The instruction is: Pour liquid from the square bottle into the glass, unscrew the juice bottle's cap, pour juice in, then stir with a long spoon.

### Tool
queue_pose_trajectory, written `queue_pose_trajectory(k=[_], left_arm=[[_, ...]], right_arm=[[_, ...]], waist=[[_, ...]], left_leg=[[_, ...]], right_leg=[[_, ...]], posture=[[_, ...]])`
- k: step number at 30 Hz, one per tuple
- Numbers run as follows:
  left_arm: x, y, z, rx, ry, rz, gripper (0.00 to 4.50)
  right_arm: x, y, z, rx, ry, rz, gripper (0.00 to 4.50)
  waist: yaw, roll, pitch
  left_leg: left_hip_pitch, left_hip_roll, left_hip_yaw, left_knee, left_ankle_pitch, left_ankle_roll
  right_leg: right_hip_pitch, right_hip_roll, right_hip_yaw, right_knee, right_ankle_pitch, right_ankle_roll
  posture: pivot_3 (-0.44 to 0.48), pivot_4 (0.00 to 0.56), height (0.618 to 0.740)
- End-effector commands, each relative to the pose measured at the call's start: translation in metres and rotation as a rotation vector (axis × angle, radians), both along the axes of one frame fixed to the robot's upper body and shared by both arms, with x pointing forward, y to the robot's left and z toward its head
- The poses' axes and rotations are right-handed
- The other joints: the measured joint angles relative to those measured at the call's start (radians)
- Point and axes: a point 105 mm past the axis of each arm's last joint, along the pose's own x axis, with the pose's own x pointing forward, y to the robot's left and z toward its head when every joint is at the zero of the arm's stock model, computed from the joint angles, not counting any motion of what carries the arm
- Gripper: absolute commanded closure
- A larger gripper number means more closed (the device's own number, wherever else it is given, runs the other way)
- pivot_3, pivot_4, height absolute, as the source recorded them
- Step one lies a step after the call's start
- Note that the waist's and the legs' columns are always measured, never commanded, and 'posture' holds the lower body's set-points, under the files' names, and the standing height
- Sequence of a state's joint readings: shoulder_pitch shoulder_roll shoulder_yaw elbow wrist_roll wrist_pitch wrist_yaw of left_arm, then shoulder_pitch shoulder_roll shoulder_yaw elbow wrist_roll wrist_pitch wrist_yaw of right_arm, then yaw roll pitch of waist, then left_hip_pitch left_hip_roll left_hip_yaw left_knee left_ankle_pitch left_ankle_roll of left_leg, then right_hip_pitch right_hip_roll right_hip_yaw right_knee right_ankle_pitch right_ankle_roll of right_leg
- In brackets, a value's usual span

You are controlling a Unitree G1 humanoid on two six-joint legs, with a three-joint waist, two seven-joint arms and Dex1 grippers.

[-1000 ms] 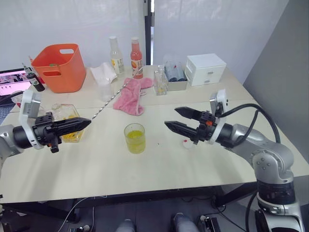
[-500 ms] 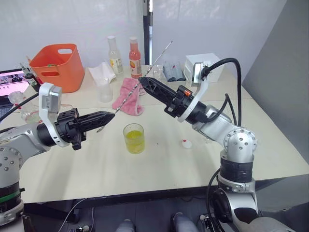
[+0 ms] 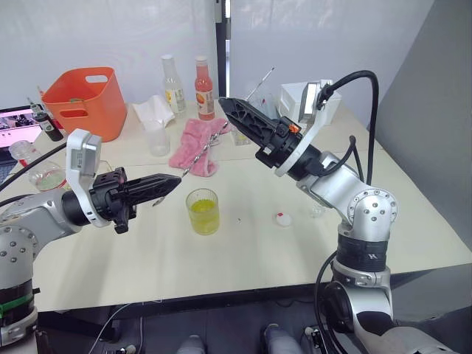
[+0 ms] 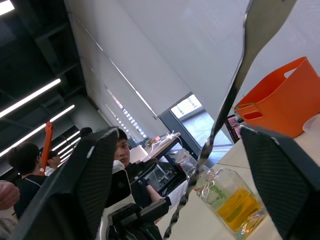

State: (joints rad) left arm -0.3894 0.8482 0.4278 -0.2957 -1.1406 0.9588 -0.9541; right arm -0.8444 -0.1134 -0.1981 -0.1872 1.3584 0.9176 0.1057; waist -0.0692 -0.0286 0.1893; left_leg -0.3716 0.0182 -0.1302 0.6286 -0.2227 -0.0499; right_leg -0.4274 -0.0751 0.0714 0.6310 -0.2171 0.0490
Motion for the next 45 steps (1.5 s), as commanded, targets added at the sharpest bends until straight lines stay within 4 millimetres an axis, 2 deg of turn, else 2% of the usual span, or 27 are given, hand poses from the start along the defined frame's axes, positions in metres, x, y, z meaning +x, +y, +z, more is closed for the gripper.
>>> queue_pose_trajectory(k=[1, 7, 9, 18, 24, 29, 31, 36, 41, 45], left_arm=[[-0.004, -0.002, 0.007, 0.018, -0.053, -0.012, 4.5], [-0.001, -0.001, 0.008, 0.015, -0.062, 0.003, 4.5], [0.0, -0.001, 0.008, 0.014, -0.064, 0.008, 4.5], [0.009, 0.003, 0.0, 0.059, -0.048, 0.084, 4.5], [0.005, 0.007, 0.0, 0.057, -0.031, 0.074, 2.48], [-0.001, 0.018, 0.001, 0.081, -0.034, 0.081, 0.83], [-0.003, 0.028, -0.014, 0.178, -0.027, 0.109, 0.17], [-0.005, 0.046, -0.041, 0.306, -0.044, 0.196, 0.17], [-0.007, 0.045, -0.057, 0.337, -0.056, 0.235, 0.17], [-0.007, 0.046, -0.067, 0.337, -0.053, 0.274, 0.17]], right_arm=[[-0.008, -0.002, 0.015, 0.037, -0.051, 0.012, 1.93], [-0.008, -0.001, 0.013, 0.03, -0.05, 0.012, 4.02], [-0.008, -0.001, 0.011, 0.026, -0.05, 0.015, 4.46], [-0.004, -0.002, 0.011, 0.021, -0.05, -0.005, 4.46], [0.0, -0.002, 0.009, -0.007, -0.05, -0.035, 4.5], [0.004, -0.005, 0.012, -0.007, -0.053, -0.058, 4.5], [0.004, -0.006, 0.014, -0.01, -0.062, -0.064, 4.5], [0.005, -0.008, 0.019, -0.051, -0.101, -0.085, 4.5], [0.004, -0.002, 0.025, -0.167, -0.2, -0.105, 4.5], [-0.002, 0.012, 0.027, -0.338, -0.371, -0.108, 4.5]], waist=[[0.0, 0.0, 0.0], [0.0, 0.0, 0.0], [0.0, 0.001, 0.0], [0.0, 0.001, 0.001], [0.0, 0.001, 0.001], [-0.003, 0.001, 0.001], [-0.005, 0.002, 0.001], [-0.001, 0.004, 0.002], [0.001, 0.004, 0.002], [-0.001, 0.004, 0.002]], left_leg=[[0.0, 0.0, 0.0, 0.0, 0.0, 0.0], [0.0, 0.0, 0.0, 0.0, 0.0, 0.0], [0.0, 0.0, 0.0, 0.0, 0.0, 0.0], [0.0, 0.0, 0.0, 0.0, 0.0, 0.0], [-0.001, 0.0, 0.0, 0.0, 0.0, 0.0], [-0.001, 0.0, 0.0, -0.001, 0.0, 0.0], [-0.001, 0.0, 0.0, -0.001, 0.0, 0.0], [-0.001, 0.001, 0.001, -0.003, 0.0, 0.0], [-0.008, 0.0, 0.001, -0.001, 0.0, 0.0], [-0.011, 0.0, 0.001, -0.001, 0.0, 0.0]], right_leg=[[0.0, 0.0, 0.0, 0.0, 0.0, 0.0], [0.0, 0.0, 0.0, 0.0, 0.0, 0.0], [0.0, 0.0, 0.0, 0.0, 0.0, 0.0], [0.0, 0.0, 0.0, -0.001, 0.0, 0.0], [0.0, 0.0, 0.0, -0.001, 0.0, 0.001], [-0.001, 0.0, 0.0, -0.001, -0.001, 0.001], [-0.001, 0.0, 0.0, -0.001, -0.001, 0.001], [-0.003, 0.0, 0.0, -0.001, -0.002, -0.001], [-0.009, 0.0, 0.0, -0.001, -0.001, -0.001], [-0.012, 0.0, 0.0, 0.0, 0.0, -0.001]], posture=[[0.0, 0.15, 0.739], [0.0, 0.15, 0.739], [0.0, 0.15, 0.739], [0.0, 0.15, 0.739], [0.0, 0.15, 0.739], [0.0, 0.15, 0.739], [0.0, 0.15, 0.739], [0.0, 0.15, 0.739], [0.0, 0.15, 0.739], [0.0, 0.15, 0.739]])
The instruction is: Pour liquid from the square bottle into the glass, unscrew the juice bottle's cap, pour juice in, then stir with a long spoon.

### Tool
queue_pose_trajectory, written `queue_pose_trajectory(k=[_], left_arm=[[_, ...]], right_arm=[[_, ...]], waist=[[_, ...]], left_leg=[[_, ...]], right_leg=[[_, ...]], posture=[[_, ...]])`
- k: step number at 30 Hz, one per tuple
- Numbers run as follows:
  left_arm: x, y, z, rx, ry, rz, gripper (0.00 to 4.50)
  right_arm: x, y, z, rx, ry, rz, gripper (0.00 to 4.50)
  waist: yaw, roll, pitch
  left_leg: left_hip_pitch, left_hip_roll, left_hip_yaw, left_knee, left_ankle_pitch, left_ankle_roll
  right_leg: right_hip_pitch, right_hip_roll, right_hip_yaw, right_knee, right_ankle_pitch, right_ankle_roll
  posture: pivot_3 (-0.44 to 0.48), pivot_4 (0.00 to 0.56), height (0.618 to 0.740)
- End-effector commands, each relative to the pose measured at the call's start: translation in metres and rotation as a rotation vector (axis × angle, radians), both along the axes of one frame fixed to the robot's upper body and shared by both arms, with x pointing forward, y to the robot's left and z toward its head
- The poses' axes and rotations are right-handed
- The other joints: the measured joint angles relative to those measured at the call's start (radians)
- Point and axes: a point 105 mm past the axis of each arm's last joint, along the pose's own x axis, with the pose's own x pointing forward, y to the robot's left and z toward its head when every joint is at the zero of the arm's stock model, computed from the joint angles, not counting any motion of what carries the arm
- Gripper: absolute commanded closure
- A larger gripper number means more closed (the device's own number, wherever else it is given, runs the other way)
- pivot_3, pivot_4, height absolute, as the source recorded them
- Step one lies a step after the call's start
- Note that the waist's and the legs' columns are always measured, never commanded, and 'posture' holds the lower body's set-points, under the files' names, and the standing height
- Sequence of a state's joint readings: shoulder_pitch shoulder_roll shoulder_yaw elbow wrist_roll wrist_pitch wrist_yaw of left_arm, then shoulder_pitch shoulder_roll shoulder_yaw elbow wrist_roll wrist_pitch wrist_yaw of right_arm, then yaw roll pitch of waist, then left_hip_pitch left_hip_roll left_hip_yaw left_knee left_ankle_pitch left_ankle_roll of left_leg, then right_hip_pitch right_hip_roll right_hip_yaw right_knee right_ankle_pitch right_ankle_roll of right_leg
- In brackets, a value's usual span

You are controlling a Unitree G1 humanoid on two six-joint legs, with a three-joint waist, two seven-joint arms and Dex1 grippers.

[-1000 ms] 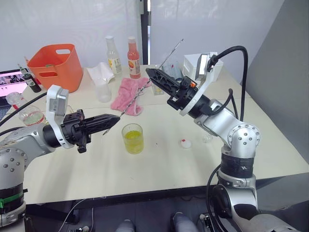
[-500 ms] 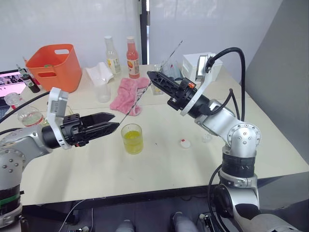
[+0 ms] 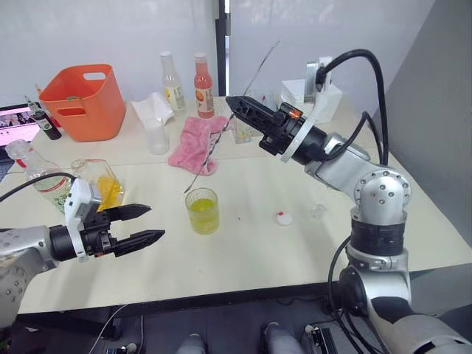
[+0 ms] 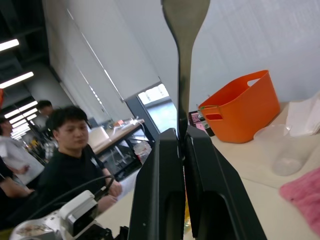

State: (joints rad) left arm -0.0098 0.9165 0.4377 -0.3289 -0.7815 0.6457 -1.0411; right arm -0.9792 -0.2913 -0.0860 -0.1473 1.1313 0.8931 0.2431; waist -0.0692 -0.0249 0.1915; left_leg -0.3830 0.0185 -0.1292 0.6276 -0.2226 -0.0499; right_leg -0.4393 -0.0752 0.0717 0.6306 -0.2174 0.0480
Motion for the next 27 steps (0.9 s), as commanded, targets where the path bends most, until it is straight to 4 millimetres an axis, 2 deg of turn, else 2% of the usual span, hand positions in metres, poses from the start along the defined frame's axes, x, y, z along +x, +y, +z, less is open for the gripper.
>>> queue_pose_trajectory(k=[1, 6, 15, 19, 22, 27], left_arm=[[0.0, -0.001, 0.004, 0.013, -0.061, 0.023, 0.17], [0.0, 0.0, 0.001, 0.004, -0.072, 0.043, 0.17], [-0.006, -0.002, -0.007, -0.002, -0.065, 0.051, 0.17], [-0.006, -0.006, -0.008, -0.011, -0.068, 0.051, 0.17], [-0.006, -0.006, -0.009, -0.014, -0.072, 0.051, 0.17], [-0.007, -0.007, -0.01, -0.017, -0.072, 0.049, 0.17]], right_arm=[[-0.012, 0.015, 0.011, -0.13, -0.182, 0.032, 4.5], [-0.014, 0.028, 0.003, -0.277, -0.309, 0.066, 4.5], [-0.009, 0.051, -0.009, -0.4, -0.412, 0.139, 4.5], [-0.003, 0.057, -0.016, -0.442, -0.433, 0.161, 4.5], [0.006, 0.061, -0.029, -0.484, -0.426, 0.157, 4.5], [0.014, 0.056, -0.039, -0.519, -0.379, 0.145, 4.5]], waist=[[-0.002, 0.0, 0.0], [-0.001, 0.0, 0.0], [-0.002, 0.0, 0.0], [-0.001, 0.0, 0.0], [-0.001, 0.0, 0.0], [-0.001, 0.0, 0.0]], left_leg=[[0.0, 0.0, 0.0, 0.0, 0.0, 0.0], [0.0, 0.0, 0.0, 0.0, 0.0, 0.0], [0.0, 0.0, 0.0, 0.0, 0.0, 0.0], [0.0, 0.0, 0.0, 0.0, 0.0, 0.0], [0.0, 0.0, 0.0, 0.001, 0.0, 0.0], [0.0, 0.0, 0.0, 0.001, 0.0, 0.0]], right_leg=[[0.0, 0.0, 0.0, 0.0, 0.0, 0.0], [0.0, 0.0, 0.0, 0.0, 0.0, 0.0], [0.0, 0.0, 0.0, 0.0, 0.0, 0.0], [0.0, 0.0, 0.0, 0.001, 0.0, 0.0], [0.0, 0.0, 0.0, 0.001, 0.0, 0.0], [0.0, 0.0, 0.0, 0.001, 0.001, 0.0]], posture=[[0.0, 0.15, 0.739], [0.0, 0.15, 0.739], [0.0, 0.15, 0.739], [0.0, 0.15, 0.739], [0.0, 0.15, 0.739], [0.0, 0.15, 0.739]])
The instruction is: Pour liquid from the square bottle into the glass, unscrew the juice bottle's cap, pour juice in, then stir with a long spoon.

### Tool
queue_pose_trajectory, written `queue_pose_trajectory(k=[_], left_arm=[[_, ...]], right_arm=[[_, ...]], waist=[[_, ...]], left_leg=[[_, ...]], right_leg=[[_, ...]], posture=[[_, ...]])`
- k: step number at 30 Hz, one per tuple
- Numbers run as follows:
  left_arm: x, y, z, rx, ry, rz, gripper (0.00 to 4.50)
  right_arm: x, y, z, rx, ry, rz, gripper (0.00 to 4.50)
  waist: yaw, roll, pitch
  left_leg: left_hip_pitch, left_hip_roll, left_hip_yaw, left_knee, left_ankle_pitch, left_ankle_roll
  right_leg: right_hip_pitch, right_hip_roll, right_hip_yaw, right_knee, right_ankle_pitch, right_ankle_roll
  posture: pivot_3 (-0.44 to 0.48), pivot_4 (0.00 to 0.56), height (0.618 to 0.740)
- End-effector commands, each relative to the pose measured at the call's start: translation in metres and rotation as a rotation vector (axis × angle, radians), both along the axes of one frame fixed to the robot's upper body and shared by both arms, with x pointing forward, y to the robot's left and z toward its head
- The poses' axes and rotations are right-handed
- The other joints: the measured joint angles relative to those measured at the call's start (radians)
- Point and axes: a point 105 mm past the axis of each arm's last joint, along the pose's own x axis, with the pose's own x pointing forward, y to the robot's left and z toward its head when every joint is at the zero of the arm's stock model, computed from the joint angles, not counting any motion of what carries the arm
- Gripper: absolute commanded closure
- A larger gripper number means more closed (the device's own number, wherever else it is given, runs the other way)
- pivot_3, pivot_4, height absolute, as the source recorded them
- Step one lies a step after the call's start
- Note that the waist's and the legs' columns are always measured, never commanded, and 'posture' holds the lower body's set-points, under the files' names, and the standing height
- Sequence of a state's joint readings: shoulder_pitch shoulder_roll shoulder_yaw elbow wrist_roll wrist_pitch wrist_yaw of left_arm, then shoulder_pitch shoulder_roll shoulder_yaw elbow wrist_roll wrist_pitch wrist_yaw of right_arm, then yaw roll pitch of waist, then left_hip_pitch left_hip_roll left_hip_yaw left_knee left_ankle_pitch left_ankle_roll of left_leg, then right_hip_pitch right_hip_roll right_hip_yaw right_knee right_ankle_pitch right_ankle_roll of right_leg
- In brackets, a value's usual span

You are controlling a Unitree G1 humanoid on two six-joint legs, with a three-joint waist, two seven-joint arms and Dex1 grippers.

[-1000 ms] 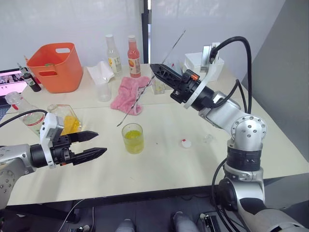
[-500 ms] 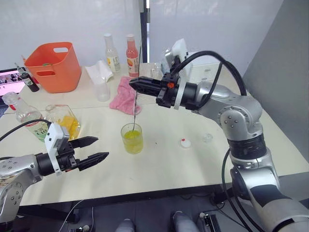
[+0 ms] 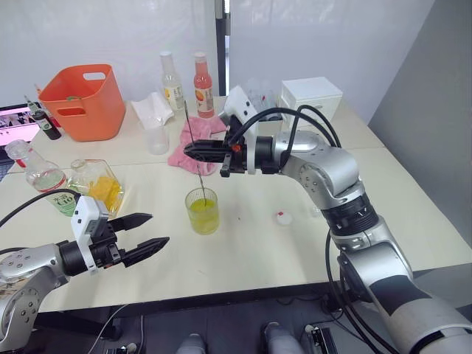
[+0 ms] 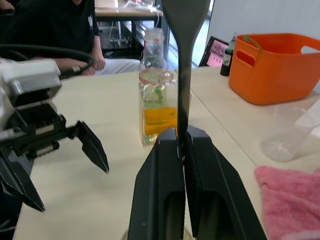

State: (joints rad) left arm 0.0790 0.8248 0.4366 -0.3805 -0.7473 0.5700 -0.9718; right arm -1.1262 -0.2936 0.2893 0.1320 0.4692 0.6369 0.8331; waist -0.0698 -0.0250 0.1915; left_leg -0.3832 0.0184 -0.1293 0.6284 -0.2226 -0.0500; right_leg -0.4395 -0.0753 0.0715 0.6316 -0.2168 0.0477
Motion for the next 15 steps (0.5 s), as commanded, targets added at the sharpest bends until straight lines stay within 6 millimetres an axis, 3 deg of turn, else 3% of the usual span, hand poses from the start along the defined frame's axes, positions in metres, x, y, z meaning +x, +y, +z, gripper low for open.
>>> queue_pose_trajectory(k=[1, 5, 9, 15], left_arm=[[-0.002, -0.004, 0.007, 0.012, -0.042, -0.015, 0.17], [-0.003, -0.003, 0.005, 0.01, -0.04, -0.016, 0.17], [-0.003, -0.002, 0.005, 0.009, -0.042, -0.017, 0.17], [-0.001, -0.001, 0.007, 0.013, -0.05, -0.013, 0.17]], right_arm=[[-0.005, -0.005, 0.013, 0.009, -0.025, 0.015, 4.5], [-0.019, -0.013, 0.016, 0.004, 0.029, 0.055, 4.5], [-0.032, -0.005, 0.031, 0.084, 0.088, 0.106, 4.5], [-0.015, 0.007, 0.031, 0.153, 0.069, 0.034, 4.5]], waist=[[0.0, 0.0, 0.0], [0.001, 0.0, 0.0], [-0.004, 0.0, 0.0], [-0.002, 0.0, 0.0]], left_leg=[[0.0, 0.0, 0.0, 0.0, 0.0, 0.0], [0.0, 0.0, 0.0, 0.0, 0.0, 0.0], [0.001, 0.0, 0.0, 0.0, 0.0, 0.0], [0.002, 0.0, 0.0, 0.0, 0.0, 0.0]], right_leg=[[0.0, 0.0, 0.0, 0.0, 0.0, 0.0], [0.0, 0.0, 0.0, 0.0, 0.0, 0.0], [0.0, 0.0, 0.0, 0.001, 0.0, 0.0], [0.0, 0.0, 0.0, 0.002, 0.0, 0.0]], posture=[[0.0, 0.15, 0.739], [0.0, 0.15, 0.739], [0.0, 0.15, 0.739], [0.0, 0.15, 0.739]])
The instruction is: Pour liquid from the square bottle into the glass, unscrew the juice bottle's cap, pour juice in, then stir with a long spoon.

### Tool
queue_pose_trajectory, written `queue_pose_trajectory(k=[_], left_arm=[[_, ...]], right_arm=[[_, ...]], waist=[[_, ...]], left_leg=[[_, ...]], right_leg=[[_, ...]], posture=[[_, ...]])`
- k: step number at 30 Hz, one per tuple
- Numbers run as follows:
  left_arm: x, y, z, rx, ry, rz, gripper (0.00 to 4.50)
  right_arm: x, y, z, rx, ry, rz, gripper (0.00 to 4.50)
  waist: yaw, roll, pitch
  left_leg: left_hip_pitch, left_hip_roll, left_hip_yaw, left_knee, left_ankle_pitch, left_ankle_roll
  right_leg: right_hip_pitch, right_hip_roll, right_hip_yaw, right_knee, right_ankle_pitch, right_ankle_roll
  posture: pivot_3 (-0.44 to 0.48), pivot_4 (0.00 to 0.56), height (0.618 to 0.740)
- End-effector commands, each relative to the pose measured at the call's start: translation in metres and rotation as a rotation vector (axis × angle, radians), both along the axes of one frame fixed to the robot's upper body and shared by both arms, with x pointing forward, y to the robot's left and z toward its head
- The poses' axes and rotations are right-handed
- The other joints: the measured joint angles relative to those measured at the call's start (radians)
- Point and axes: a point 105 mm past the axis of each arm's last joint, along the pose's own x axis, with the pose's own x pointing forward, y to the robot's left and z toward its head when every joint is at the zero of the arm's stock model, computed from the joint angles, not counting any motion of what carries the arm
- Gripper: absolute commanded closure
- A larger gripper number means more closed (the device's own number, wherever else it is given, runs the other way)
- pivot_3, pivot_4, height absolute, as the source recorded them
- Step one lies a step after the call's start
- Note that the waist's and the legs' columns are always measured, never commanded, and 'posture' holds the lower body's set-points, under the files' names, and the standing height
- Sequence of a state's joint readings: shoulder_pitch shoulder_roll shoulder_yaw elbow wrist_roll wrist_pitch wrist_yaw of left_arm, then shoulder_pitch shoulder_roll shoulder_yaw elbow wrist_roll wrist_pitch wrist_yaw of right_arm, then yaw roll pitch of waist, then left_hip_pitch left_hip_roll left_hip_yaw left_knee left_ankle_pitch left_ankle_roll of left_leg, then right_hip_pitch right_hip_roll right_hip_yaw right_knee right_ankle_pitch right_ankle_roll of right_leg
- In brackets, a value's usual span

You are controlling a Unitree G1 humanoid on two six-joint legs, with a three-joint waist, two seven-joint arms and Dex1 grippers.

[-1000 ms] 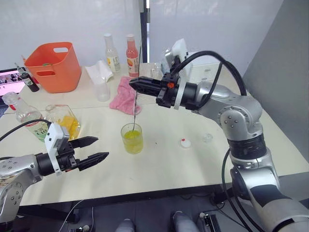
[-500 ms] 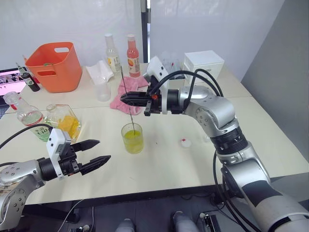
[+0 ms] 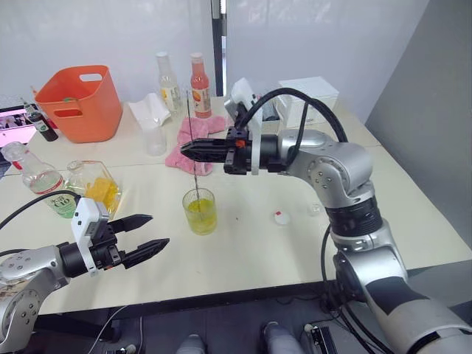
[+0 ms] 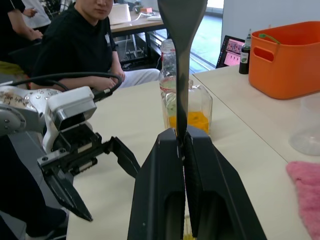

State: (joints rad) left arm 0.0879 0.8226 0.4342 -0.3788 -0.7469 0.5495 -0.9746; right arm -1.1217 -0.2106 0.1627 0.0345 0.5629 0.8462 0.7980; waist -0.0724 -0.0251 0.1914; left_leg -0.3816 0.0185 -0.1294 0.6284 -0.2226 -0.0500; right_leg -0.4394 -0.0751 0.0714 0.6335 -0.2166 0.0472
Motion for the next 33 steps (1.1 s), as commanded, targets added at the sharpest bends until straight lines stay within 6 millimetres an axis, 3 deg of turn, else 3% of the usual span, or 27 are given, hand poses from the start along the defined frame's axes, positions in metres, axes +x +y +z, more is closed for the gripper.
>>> queue_pose_trajectory(k=[1, 10, 15, 19, 25, 28, 33], left_arm=[[0.0, -0.001, 0.008, 0.014, -0.043, -0.008, 0.17], [-0.001, -0.002, 0.009, 0.016, -0.046, -0.006, 0.17], [0.0, -0.003, 0.01, 0.013, -0.046, -0.004, 0.17], [0.0, -0.004, 0.01, 0.012, -0.046, -0.004, 0.17], [0.002, -0.006, 0.011, 0.01, -0.048, -0.004, 0.17], [0.002, -0.006, 0.011, 0.01, -0.05, -0.003, 0.17], [0.002, -0.006, 0.012, 0.01, -0.052, -0.002, 0.17]], right_arm=[[0.009, 0.001, 0.015, 0.063, -0.07, -0.057, 4.5], [0.035, -0.001, 0.012, 0.04, -0.146, -0.165, 4.5], [0.019, -0.006, 0.009, -0.03, -0.149, -0.08, 4.5], [-0.007, 0.002, 0.01, -0.04, -0.147, 0.022, 4.5], [-0.017, 0.012, 0.014, -0.01, -0.13, 0.05, 4.5], [-0.013, 0.017, 0.013, 0.011, -0.116, 0.032, 4.5], [0.01, 0.018, 0.013, 0.061, -0.118, -0.069, 4.5]], waist=[[0.0, 0.0, 0.0], [0.001, 0.0, 0.0], [0.002, 0.0, 0.0], [0.001, 0.0, 0.0], [0.0, 0.0, 0.0], [0.001, 0.0, 0.0], [0.0, 0.0, 0.0]], left_leg=[[0.0, 0.0, 0.0, 0.0, 0.0, 0.0], [0.0, 0.0, 0.0, 0.0, 0.0, 0.0], [-0.001, 0.0, 0.0, 0.0, 0.0, 0.0], [0.0, 0.0, 0.0, 0.0, 0.0, 0.0], [0.0, 0.0, 0.0, 0.0, 0.0, 0.0], [0.0, 0.0, 0.0, 0.0, 0.0, 0.0], [0.0, 0.0, 0.0, 0.0, 0.0, 0.0]], right_leg=[[0.0, 0.0, 0.0, 0.0, 0.0, 0.0], [0.0, 0.0, 0.0, 0.0, 0.0, 0.0], [0.0, 0.0, 0.0, 0.0, 0.0, 0.0], [0.0, 0.0, 0.0, 0.0, 0.0, 0.0], [0.0, 0.0, 0.0, 0.001, 0.0, 0.0], [0.0, 0.0, 0.0, 0.001, 0.0, 0.0], [0.0, 0.0, 0.0, 0.001, 0.0, 0.0]], posture=[[0.0, 0.15, 0.739], [0.0, 0.15, 0.739], [0.0, 0.15, 0.739], [0.0, 0.15, 0.739], [0.0, 0.15, 0.739], [0.0, 0.15, 0.739], [0.0, 0.15, 0.739]])
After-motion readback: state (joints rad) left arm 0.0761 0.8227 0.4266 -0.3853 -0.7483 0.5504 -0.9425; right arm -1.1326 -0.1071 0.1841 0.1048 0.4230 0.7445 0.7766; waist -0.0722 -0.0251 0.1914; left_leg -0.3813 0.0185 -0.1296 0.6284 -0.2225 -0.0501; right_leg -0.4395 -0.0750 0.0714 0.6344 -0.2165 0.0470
